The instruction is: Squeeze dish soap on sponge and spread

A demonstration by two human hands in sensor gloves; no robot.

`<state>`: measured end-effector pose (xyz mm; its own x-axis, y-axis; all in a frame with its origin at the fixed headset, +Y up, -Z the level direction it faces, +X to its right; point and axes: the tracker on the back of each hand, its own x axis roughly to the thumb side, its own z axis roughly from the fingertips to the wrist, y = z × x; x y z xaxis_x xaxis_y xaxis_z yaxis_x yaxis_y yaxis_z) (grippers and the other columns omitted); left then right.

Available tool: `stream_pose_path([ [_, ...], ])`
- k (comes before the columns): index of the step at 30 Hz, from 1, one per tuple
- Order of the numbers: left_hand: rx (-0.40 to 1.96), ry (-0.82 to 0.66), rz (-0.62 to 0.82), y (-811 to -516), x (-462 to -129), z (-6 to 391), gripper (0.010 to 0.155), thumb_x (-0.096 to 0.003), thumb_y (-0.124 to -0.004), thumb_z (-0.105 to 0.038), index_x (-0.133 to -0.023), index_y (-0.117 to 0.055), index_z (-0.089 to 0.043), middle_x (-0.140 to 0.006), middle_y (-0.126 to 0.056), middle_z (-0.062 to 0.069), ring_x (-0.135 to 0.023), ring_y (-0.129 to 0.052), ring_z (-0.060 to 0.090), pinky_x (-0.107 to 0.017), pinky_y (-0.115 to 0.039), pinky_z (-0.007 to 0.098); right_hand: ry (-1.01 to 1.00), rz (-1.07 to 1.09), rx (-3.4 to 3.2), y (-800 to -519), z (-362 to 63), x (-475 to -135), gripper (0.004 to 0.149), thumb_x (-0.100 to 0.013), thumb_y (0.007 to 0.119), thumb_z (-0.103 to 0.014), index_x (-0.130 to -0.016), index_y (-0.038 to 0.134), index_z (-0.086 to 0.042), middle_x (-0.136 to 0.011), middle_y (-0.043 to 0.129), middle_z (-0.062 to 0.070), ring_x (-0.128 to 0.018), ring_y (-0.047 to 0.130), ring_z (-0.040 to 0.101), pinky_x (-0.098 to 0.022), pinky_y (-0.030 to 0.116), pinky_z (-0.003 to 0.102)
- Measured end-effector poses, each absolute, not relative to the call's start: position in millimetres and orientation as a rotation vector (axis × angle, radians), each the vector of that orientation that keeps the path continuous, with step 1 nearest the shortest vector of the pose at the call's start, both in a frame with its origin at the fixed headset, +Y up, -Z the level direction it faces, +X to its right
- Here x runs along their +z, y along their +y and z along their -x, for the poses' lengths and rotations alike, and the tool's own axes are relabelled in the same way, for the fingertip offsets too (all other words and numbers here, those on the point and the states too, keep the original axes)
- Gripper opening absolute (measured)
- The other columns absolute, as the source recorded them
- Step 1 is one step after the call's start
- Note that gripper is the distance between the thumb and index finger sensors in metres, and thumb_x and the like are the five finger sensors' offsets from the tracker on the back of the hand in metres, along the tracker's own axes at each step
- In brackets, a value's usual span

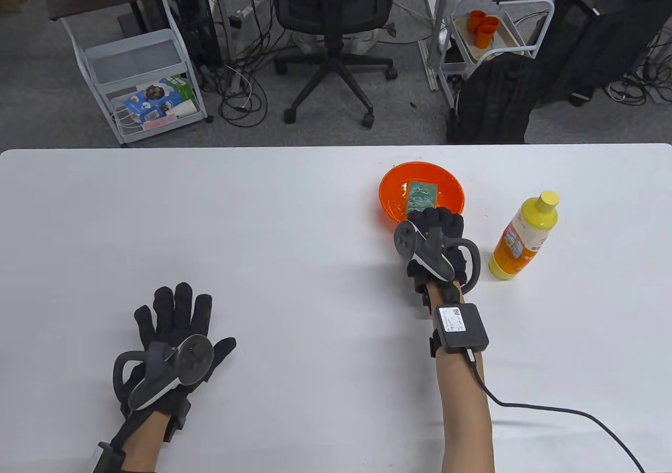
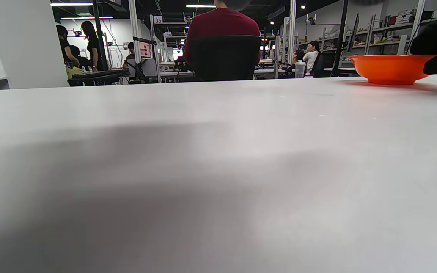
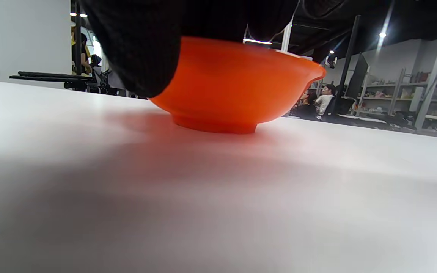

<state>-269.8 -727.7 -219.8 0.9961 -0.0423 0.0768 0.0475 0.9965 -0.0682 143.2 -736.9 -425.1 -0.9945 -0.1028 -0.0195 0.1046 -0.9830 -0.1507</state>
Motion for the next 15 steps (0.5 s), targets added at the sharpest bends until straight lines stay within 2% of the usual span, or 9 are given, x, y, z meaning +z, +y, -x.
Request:
stream_pose_path([
  [7, -0.033, -0.069, 0.071, -728.1, -221.6, 271.6, 0.091, -0.0499, -0.052, -0.072, -0.120, -0.030, -0.020, -0.128, -0.019, 0.020, -0.115, -0.016, 0.050, -0.076, -0.019, 0.071, 0.301, -0.051, -2.942, -736.7, -134.4, -431.1, 0.044, -0.057, 0.086, -0.036, -0.094, 0.065, -0.026, -0.098, 0.073, 0.001, -0.098, 0.066, 0.034, -0.083, 0.050, 0.060],
  [15, -0.024, -0.068, 0.081, -727.8, -221.9, 271.7, 0.090, -0.0501, -0.052, -0.072, -0.120, -0.030, -0.020, -0.129, -0.019, 0.020, -0.115, -0.016, 0.051, -0.076, -0.019, 0.071, 0.311, -0.021, -2.880, -735.7, -127.9, -428.8, 0.040, -0.058, 0.085, -0.035, -0.093, 0.067, -0.027, -0.095, 0.076, 0.000, -0.094, 0.072, 0.032, -0.081, 0.057, 0.058],
])
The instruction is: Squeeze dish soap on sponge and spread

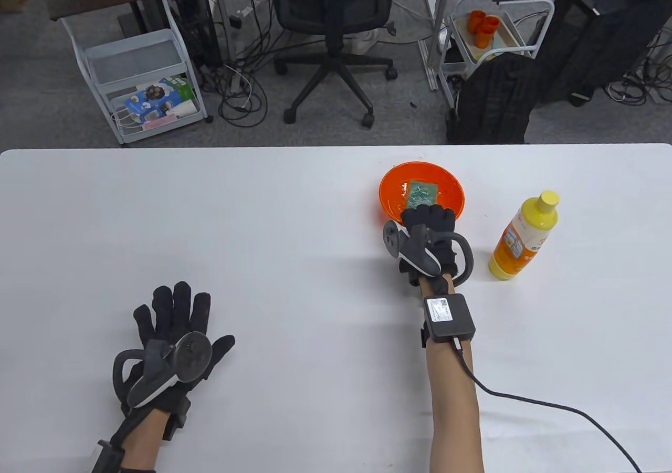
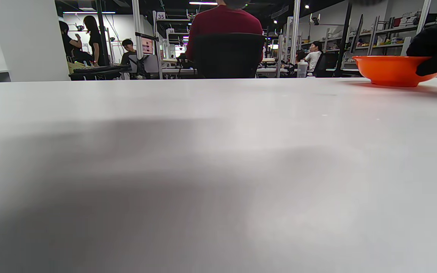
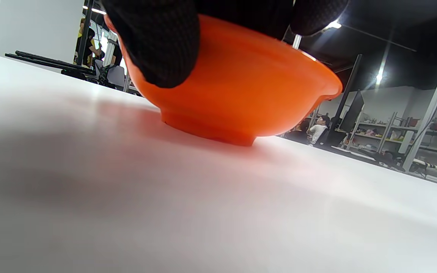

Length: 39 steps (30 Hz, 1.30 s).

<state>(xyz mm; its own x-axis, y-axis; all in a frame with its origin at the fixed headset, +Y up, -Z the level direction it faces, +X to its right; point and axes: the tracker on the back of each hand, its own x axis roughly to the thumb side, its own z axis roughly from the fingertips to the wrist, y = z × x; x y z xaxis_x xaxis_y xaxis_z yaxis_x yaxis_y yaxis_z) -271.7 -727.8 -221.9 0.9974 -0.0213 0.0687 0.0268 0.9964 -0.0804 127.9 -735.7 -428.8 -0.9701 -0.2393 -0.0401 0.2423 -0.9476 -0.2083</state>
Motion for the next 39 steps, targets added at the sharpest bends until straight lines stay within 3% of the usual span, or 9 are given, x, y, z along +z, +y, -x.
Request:
stream_pose_path([
  [9, -0.022, -0.066, 0.091, -726.5, -223.3, 271.2, 0.090, -0.0499, -0.052, -0.072, -0.120, -0.030, -0.020, -0.129, -0.019, 0.020, -0.115, -0.016, 0.050, -0.076, -0.019, 0.071, 0.347, 0.034, -2.806, -725.5, -117.9, -421.7, 0.040, -0.057, 0.084, -0.035, -0.093, 0.069, -0.025, -0.094, 0.079, 0.002, -0.089, 0.078, 0.031, -0.079, 0.063, 0.056],
  [18, -0.019, -0.073, 0.072, -724.2, -223.0, 271.5, 0.090, -0.0499, -0.052, -0.072, -0.120, -0.030, -0.020, -0.129, -0.019, 0.020, -0.115, -0.016, 0.050, -0.076, -0.019, 0.071, 0.441, 0.110, -2.770, -696.4, -109.7, -402.2, 0.041, -0.056, 0.085, -0.034, -0.092, 0.071, -0.022, -0.091, 0.082, 0.003, -0.085, 0.082, 0.031, -0.075, 0.068, 0.056],
  [31, -0.035, -0.097, 0.037, -719.9, -215.1, 266.0, 0.090, -0.0499, -0.053, -0.072, -0.120, -0.031, -0.020, -0.128, -0.020, 0.020, -0.115, -0.017, 0.051, -0.076, -0.020, 0.071, 0.566, 0.459, -2.741, -659.3, -73.2, -314.1, 0.041, -0.053, 0.087, -0.035, -0.089, 0.075, -0.021, -0.087, 0.087, 0.004, -0.079, 0.087, 0.031, -0.071, 0.072, 0.056],
  [39, -0.036, -0.101, 0.038, -721.1, -214.0, 264.9, 0.090, -0.0499, -0.053, -0.072, -0.120, -0.031, -0.020, -0.128, -0.020, 0.020, -0.115, -0.017, 0.050, -0.076, -0.020, 0.071, 0.579, 0.691, -2.739, -674.1, -48.9, -258.4, 0.041, -0.052, 0.088, -0.035, -0.089, 0.077, -0.020, -0.085, 0.088, 0.004, -0.077, 0.089, 0.031, -0.069, 0.074, 0.056],
])
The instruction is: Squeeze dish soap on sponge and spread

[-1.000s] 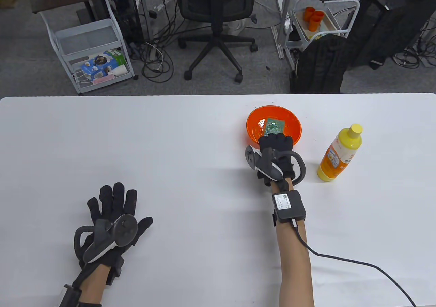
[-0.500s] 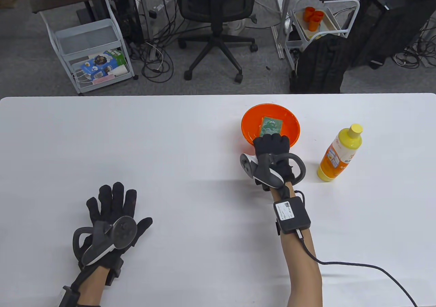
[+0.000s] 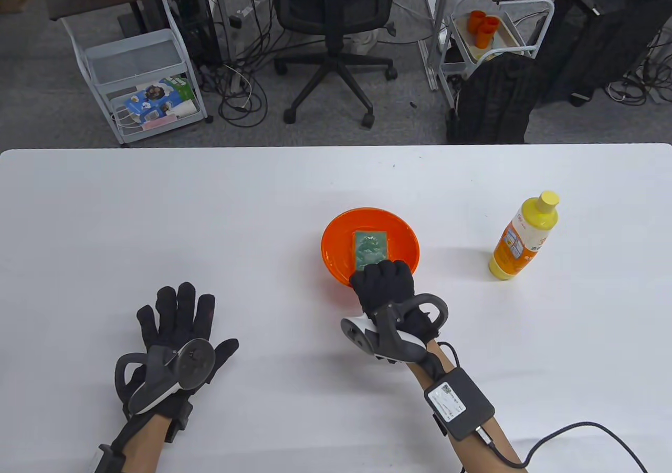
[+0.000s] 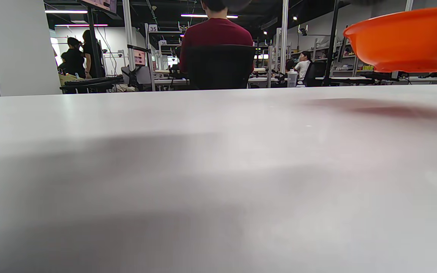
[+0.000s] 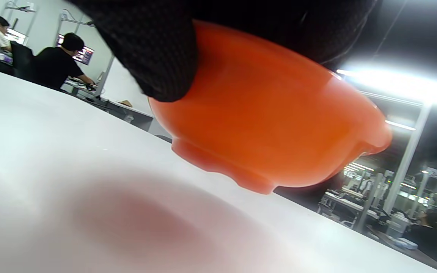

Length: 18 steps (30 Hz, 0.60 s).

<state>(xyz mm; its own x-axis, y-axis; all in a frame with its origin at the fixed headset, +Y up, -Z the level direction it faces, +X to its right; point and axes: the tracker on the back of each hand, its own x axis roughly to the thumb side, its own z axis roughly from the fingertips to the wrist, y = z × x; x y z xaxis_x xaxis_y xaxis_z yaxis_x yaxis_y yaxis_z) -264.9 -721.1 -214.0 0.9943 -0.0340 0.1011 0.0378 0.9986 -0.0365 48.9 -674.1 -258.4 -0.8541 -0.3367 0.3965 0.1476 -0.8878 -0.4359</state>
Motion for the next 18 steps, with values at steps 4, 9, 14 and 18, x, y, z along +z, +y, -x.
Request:
stream_pose_path([
  [4, -0.034, -0.095, 0.041, -720.9, -213.7, 265.1, 0.090, -0.0499, -0.053, -0.072, -0.120, -0.031, -0.020, -0.128, -0.020, 0.020, -0.115, -0.017, 0.050, -0.076, -0.020, 0.071, 0.574, 0.768, -2.754, -681.0, -40.3, -240.2, 0.041, -0.052, 0.089, -0.035, -0.088, 0.077, -0.020, -0.084, 0.089, 0.005, -0.076, 0.089, 0.031, -0.069, 0.075, 0.056],
  [9, -0.036, -0.091, 0.041, -721.0, -213.5, 265.4, 0.090, -0.0500, -0.053, -0.072, -0.120, -0.031, -0.020, -0.128, -0.020, 0.020, -0.115, -0.017, 0.050, -0.076, -0.020, 0.071, 0.533, 0.844, -2.744, -689.4, -31.3, -231.2, 0.041, -0.052, 0.089, -0.035, -0.088, 0.078, -0.020, -0.083, 0.090, 0.004, -0.075, 0.090, 0.031, -0.068, 0.075, 0.056],
  [14, -0.040, -0.089, 0.046, -720.7, -213.4, 265.6, 0.090, -0.0499, -0.053, -0.072, -0.120, -0.031, -0.020, -0.128, -0.020, 0.020, -0.115, -0.017, 0.050, -0.076, -0.019, 0.071, 0.481, 0.877, -2.724, -708.1, -24.2, -229.6, 0.041, -0.052, 0.089, -0.035, -0.088, 0.078, -0.020, -0.083, 0.090, 0.004, -0.075, 0.090, 0.030, -0.068, 0.076, 0.056],
  [18, -0.037, -0.088, 0.047, -720.5, -213.6, 265.9, 0.090, -0.0499, -0.053, -0.072, -0.120, -0.031, -0.020, -0.128, -0.020, 0.020, -0.115, -0.016, 0.050, -0.076, -0.019, 0.071, 0.497, 0.890, -2.690, -713.5, -18.8, -226.0, 0.041, -0.052, 0.090, -0.036, -0.087, 0.079, -0.020, -0.082, 0.091, 0.004, -0.073, 0.091, 0.030, -0.067, 0.076, 0.055],
])
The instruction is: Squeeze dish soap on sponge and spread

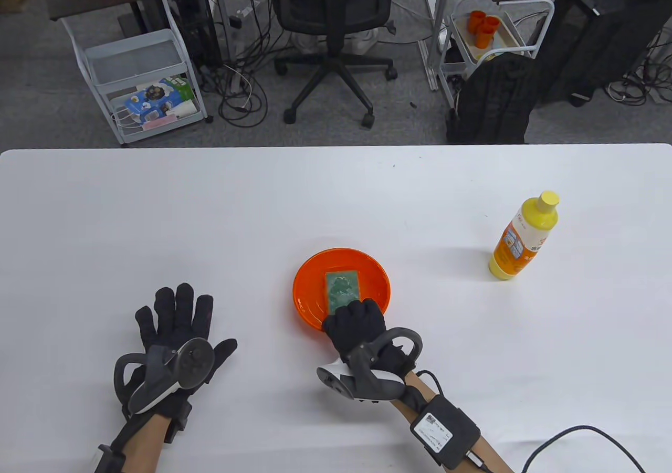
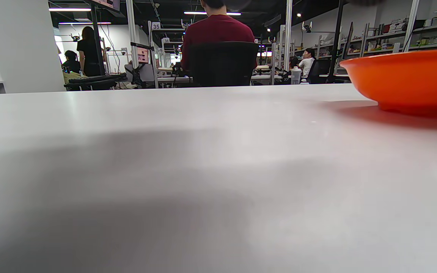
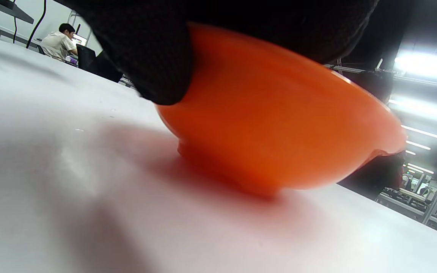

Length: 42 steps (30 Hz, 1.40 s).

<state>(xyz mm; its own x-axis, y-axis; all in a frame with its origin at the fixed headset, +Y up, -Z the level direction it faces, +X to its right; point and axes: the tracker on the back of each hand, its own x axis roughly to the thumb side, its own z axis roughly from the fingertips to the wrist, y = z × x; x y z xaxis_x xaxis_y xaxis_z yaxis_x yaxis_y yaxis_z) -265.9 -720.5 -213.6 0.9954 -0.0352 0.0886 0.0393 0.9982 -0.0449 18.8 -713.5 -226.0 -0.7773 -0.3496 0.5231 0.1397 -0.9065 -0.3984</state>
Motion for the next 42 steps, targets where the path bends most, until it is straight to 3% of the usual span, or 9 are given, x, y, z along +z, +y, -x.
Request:
stream_pose_path([
  [12, -0.039, -0.085, 0.054, -720.8, -213.9, 265.8, 0.090, -0.0500, -0.053, -0.072, -0.120, -0.031, -0.020, -0.128, -0.020, 0.020, -0.115, -0.016, 0.050, -0.076, -0.019, 0.071, 0.368, 0.819, -2.808, -713.3, -15.3, -226.9, 0.041, -0.054, 0.089, -0.038, -0.089, 0.074, -0.020, -0.084, 0.087, 0.004, -0.075, 0.090, 0.030, -0.067, 0.075, 0.055],
  [16, -0.033, -0.080, 0.060, -721.3, -213.9, 265.6, 0.090, -0.0500, -0.053, -0.072, -0.120, -0.031, -0.020, -0.128, -0.020, 0.020, -0.115, -0.016, 0.050, -0.076, -0.019, 0.071, 0.081, 0.737, -2.939, -685.2, -27.7, -225.7, 0.064, -0.053, 0.084, -0.050, -0.102, 0.063, -0.015, -0.102, 0.074, 0.011, -0.089, 0.078, 0.038, -0.076, 0.062, 0.062],
  [19, -0.035, -0.077, 0.062, -721.2, -213.8, 265.1, 0.090, -0.0499, -0.053, -0.072, -0.120, -0.031, -0.020, -0.128, -0.020, 0.020, -0.115, -0.016, 0.050, -0.076, -0.019, 0.071, 0.109, 0.666, -3.088, -670.3, -52.3, -230.8, 0.068, -0.055, 0.081, -0.054, -0.106, 0.061, -0.014, -0.107, 0.069, 0.016, -0.093, 0.075, 0.042, -0.077, 0.060, 0.063],
  [23, -0.020, -0.067, 0.049, -716.9, -212.9, 268.1, 0.090, -0.0501, -0.053, -0.072, -0.120, -0.031, -0.020, -0.128, -0.021, 0.021, -0.115, -0.017, 0.050, -0.076, -0.020, 0.071, 0.254, 0.345, -3.158, -656.6, -108.4, -242.5, 0.072, -0.057, 0.077, -0.057, -0.112, 0.057, -0.015, -0.114, 0.065, 0.019, -0.097, 0.076, 0.044, -0.077, 0.063, 0.061],
  [28, -0.015, -0.054, 0.049, -716.0, -213.7, 270.7, 0.090, -0.0501, -0.053, -0.072, -0.120, -0.031, -0.019, -0.128, -0.021, 0.020, -0.115, -0.017, 0.051, -0.076, -0.020, 0.071, 0.187, -0.148, -3.307, -665.3, -193.6, -256.6, 0.083, -0.058, 0.072, -0.061, -0.117, 0.045, -0.011, -0.119, 0.053, 0.027, -0.096, 0.079, 0.046, -0.075, 0.067, 0.059],
  [36, -0.020, -0.048, 0.056, -717.5, -214.4, 269.4, 0.090, -0.0501, -0.053, -0.072, -0.120, -0.031, -0.020, -0.128, -0.020, 0.020, -0.115, -0.016, 0.050, -0.076, -0.020, 0.071, 0.117, -0.891, -3.261, -699.8, -295.1, -282.7, 0.081, -0.056, 0.072, -0.067, -0.109, 0.062, -0.007, -0.105, 0.078, 0.023, -0.078, 0.096, 0.038, -0.061, 0.081, 0.054],
  [38, -0.024, -0.045, 0.059, -718.2, -214.7, 268.7, 0.090, -0.0500, -0.053, -0.072, -0.120, -0.031, -0.020, -0.128, -0.020, 0.020, -0.115, -0.017, 0.050, -0.076, -0.019, 0.071, 0.094, -1.003, -3.270, -708.0, -310.9, -293.3, 0.085, -0.055, 0.072, -0.068, -0.111, 0.058, -0.006, -0.108, 0.074, 0.023, -0.082, 0.093, 0.039, -0.064, 0.078, 0.055],
  [42, -0.028, -0.044, 0.064, -718.4, -214.7, 268.4, 0.090, -0.0501, -0.053, -0.072, -0.120, -0.031, -0.019, -0.128, -0.020, 0.021, -0.115, -0.017, 0.050, -0.076, -0.020, 0.071, 0.118, -1.088, -3.428, -721.0, -334.6, -315.3, 0.101, -0.052, 0.074, -0.069, -0.118, 0.035, -0.004, -0.121, 0.048, 0.027, -0.105, 0.063, 0.052, -0.078, 0.059, 0.064],
])
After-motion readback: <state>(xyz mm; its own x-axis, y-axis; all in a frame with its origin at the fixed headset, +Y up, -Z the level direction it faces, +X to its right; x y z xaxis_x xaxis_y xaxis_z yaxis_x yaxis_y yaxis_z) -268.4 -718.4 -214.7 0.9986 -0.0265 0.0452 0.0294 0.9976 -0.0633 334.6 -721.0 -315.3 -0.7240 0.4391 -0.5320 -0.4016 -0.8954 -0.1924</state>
